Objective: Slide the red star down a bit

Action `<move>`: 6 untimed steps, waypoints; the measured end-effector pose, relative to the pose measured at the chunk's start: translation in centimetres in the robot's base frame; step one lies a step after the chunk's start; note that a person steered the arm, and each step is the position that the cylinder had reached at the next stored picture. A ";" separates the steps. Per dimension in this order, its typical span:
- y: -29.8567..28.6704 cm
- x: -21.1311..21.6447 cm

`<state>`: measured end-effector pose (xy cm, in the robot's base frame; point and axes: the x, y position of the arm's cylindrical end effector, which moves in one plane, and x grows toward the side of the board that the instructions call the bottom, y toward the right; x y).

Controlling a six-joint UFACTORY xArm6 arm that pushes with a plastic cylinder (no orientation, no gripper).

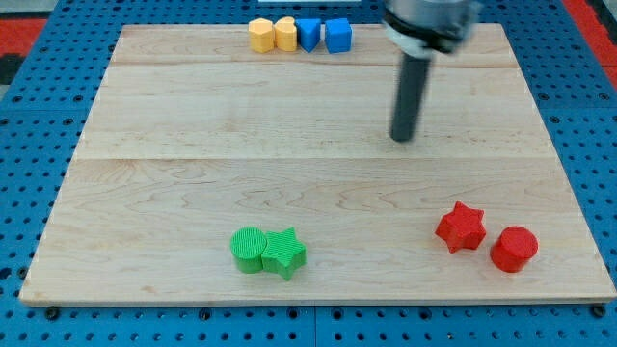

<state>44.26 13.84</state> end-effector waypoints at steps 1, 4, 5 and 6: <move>6.6 3.8; 2.1 7.6; 1.0 8.1; 0.2 8.7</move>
